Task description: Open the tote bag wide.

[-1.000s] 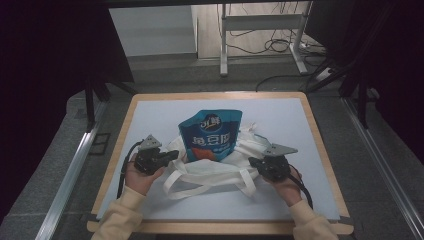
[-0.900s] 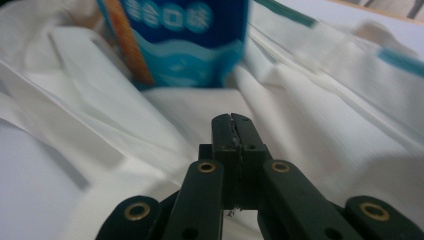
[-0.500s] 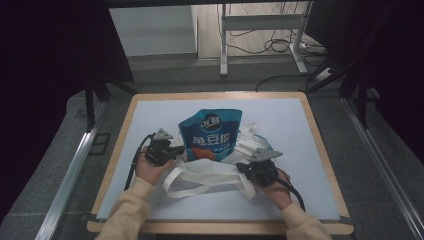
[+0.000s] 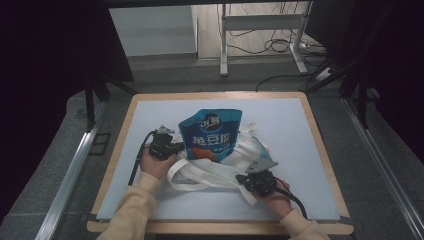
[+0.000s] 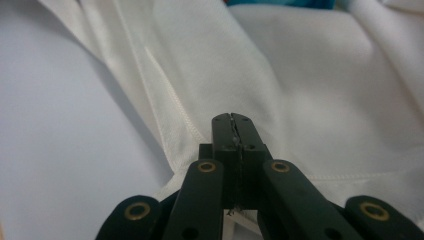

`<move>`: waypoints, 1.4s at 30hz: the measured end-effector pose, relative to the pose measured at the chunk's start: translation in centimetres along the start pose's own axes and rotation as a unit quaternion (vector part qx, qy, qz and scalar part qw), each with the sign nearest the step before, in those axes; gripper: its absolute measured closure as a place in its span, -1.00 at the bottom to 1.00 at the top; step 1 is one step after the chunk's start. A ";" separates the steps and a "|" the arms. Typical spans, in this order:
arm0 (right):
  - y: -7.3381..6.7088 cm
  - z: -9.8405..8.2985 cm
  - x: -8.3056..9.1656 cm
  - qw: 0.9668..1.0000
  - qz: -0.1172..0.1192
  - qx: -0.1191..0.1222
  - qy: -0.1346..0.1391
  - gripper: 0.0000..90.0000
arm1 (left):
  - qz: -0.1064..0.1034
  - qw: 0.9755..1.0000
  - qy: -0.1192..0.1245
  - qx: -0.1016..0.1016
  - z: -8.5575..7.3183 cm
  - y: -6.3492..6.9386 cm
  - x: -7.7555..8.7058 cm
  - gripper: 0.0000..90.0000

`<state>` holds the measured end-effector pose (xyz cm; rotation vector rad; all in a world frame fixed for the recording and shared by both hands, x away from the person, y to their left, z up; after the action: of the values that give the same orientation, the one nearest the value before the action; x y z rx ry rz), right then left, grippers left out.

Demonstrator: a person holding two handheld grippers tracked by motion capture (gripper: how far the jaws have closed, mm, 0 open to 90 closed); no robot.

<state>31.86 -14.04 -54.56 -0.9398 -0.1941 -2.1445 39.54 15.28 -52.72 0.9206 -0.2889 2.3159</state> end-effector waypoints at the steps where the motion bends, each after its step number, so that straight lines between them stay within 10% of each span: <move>1: -0.1 -0.1 0.0 1.000 0.000 0.002 0.000 0.98 | -0.002 1.000 0.000 0.001 0.0 0.0 -0.1 0.99; 12: -0.1 0.5 0.2 1.000 -0.003 -0.001 0.011 0.98 | -0.014 1.000 0.022 -0.006 0.1 0.2 1.6 0.99; 25: 2.0 6.1 4.1 0.996 -0.025 -0.012 0.086 0.98 | -0.041 0.997 0.059 -0.042 0.4 3.2 6.2 0.99; 42: 7.3 8.9 -0.1 0.994 -0.096 -0.045 0.012 0.97 | -0.075 0.995 0.019 -0.057 -2.4 5.4 5.5 0.99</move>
<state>42.05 -15.34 -49.34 -0.9807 -0.1840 -2.3563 31.80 14.65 -50.63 0.8136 -0.3224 2.1536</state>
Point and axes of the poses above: each handheld gripper's, and its own axes: x roughly backward along the jaws, z roughly out of its top, y roughly to its right, the point moved 4 cm from there along -x, roughly forward along the jaws, and after that the axes turned 13 degrees about -x, right-handed, at the moved point
